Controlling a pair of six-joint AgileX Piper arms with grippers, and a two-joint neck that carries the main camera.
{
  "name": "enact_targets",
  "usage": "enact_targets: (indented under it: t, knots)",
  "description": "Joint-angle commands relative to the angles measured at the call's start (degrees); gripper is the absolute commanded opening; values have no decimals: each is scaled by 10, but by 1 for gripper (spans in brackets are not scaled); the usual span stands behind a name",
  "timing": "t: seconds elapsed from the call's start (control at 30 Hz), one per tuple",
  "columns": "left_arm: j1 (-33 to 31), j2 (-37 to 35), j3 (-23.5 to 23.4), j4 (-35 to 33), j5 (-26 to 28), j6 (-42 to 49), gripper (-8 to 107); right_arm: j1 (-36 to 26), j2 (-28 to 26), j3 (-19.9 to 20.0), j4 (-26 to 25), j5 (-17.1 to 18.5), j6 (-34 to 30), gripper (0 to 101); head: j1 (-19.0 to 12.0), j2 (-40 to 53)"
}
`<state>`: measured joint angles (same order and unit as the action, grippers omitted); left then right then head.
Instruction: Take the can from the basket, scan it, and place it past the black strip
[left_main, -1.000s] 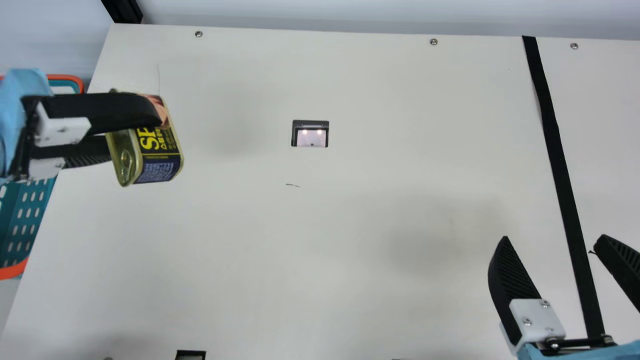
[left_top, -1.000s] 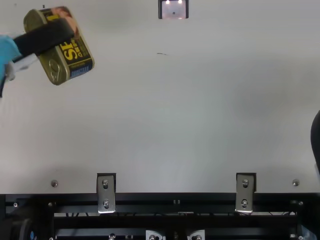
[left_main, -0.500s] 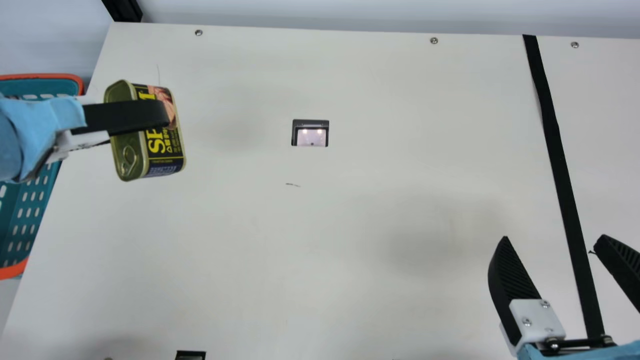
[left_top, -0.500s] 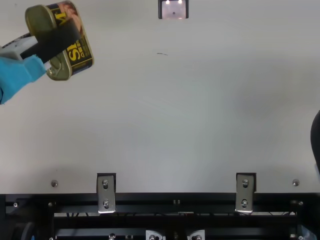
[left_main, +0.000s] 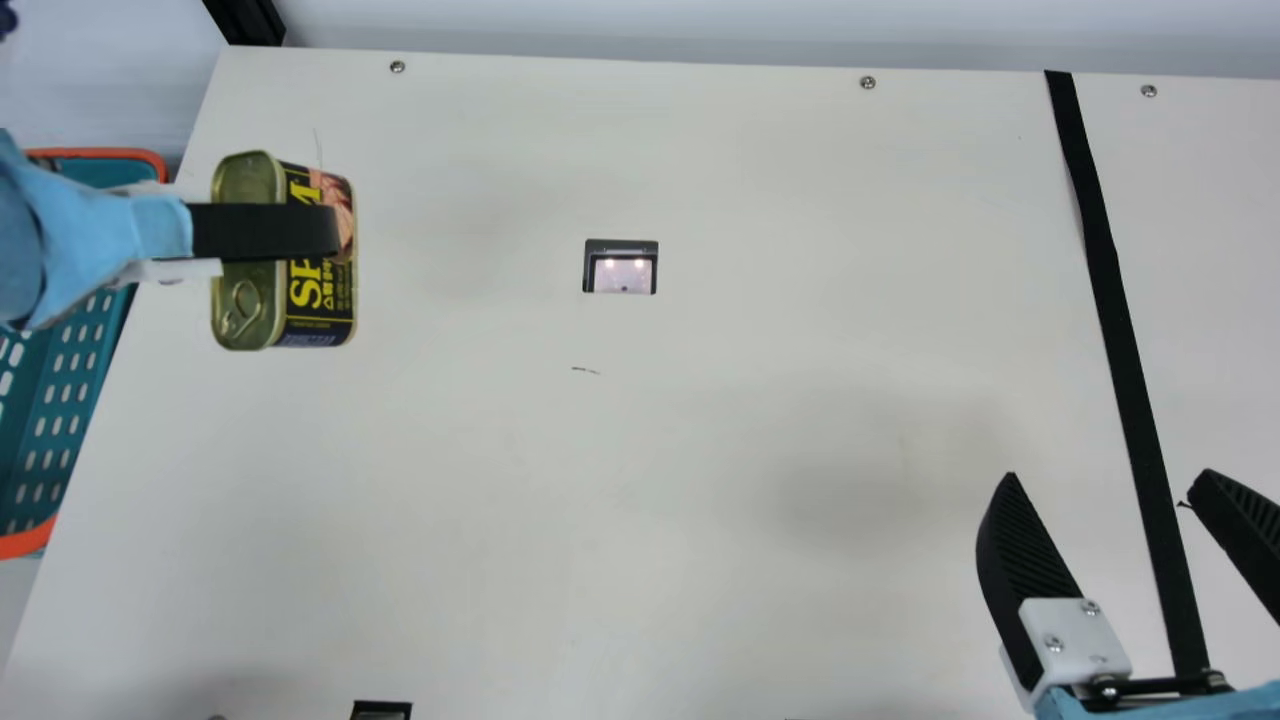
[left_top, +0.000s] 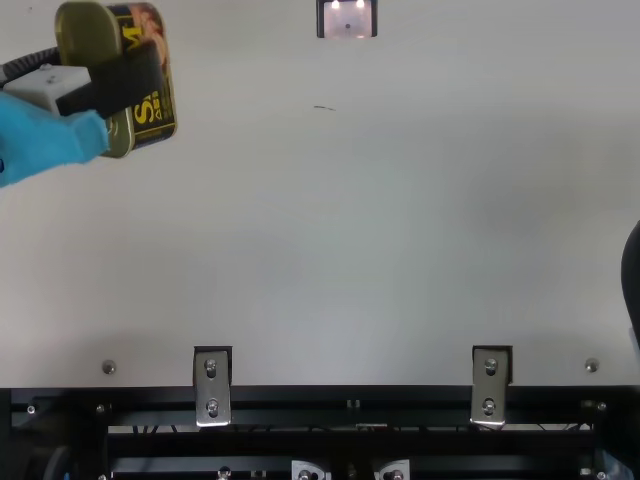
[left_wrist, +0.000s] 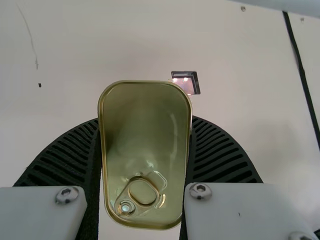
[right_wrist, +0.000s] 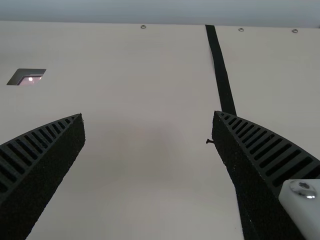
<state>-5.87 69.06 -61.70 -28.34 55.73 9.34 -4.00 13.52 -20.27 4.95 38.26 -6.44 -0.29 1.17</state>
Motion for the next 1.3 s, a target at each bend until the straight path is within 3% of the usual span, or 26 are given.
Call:
enact_targets:
  t: [0.0,0.3,0.5,1.27]
  knots:
    - [-6,7,-13,7,20,9,10,0,0,0,0,0,0,101,-1,-2]
    - [-53,36,-38,40,82,63,10,0,0,0,0,0,0,101,-1,-2]
    - [-87,48,-39,72,89,102,10,0,0,0,0,0,0,101,-1,-2]
    - [-312,62,48,189,-44,237,10,0,0,0,0,0,0,101,-1,-2]
